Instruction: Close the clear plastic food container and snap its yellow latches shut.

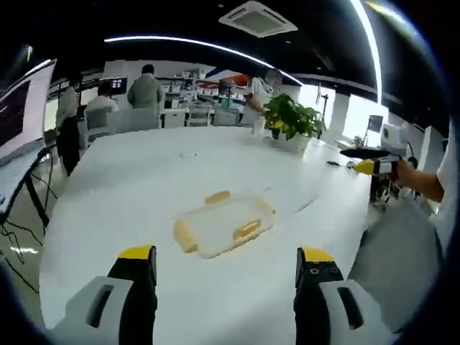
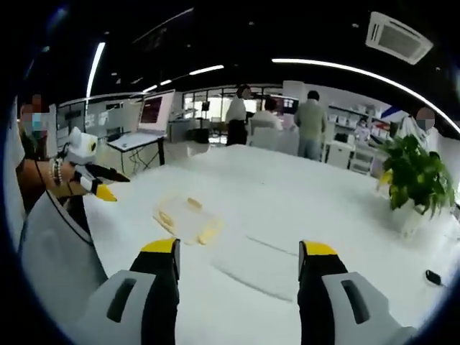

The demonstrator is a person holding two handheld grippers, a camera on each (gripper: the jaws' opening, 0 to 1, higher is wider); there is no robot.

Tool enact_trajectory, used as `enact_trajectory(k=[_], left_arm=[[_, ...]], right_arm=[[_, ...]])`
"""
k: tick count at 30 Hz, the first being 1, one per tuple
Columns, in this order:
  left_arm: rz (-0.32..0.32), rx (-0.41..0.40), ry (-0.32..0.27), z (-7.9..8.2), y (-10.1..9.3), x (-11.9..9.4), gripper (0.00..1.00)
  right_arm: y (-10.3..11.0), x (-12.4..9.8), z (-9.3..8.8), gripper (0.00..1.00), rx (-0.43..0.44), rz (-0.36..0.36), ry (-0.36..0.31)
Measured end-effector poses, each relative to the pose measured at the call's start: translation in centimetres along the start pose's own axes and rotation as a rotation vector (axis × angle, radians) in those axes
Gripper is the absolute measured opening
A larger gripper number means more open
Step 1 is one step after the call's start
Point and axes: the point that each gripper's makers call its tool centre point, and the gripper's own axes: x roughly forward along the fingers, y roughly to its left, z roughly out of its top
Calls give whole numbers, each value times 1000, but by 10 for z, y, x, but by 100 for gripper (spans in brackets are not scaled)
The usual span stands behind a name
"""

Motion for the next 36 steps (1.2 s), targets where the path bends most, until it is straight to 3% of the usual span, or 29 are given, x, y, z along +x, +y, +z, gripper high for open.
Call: enact_trajectory(k=[2, 6, 9, 14, 19, 26, 30, 33, 36], left_arm=[[0, 96, 38, 3, 9, 7, 75], [-38, 182, 74, 12, 19, 22, 71], [-63, 297, 129, 17, 30, 34, 71], [-124, 462, 232, 12, 40, 51, 72], [-173, 574, 314, 3, 47, 63, 73], [-260, 660, 394, -9, 52, 77, 66], [-279, 694, 417, -8, 57, 87, 67], [-356, 766, 432, -8, 52, 93, 68], [-360, 783, 461, -11, 54, 100, 68]], right_arm=[[5, 14, 7, 63, -44, 31, 4], [20, 40, 15, 61, -127, 118, 24], [31, 62, 15, 61, -254, 186, 72], [42, 88, 8, 61, -375, 293, 150], [43, 110, 4, 59, -472, 346, 195], [47, 134, -8, 59, -564, 431, 261], [51, 145, -19, 59, -604, 481, 308], [52, 154, -31, 59, -611, 519, 367], [53, 161, -44, 58, -621, 552, 428]])
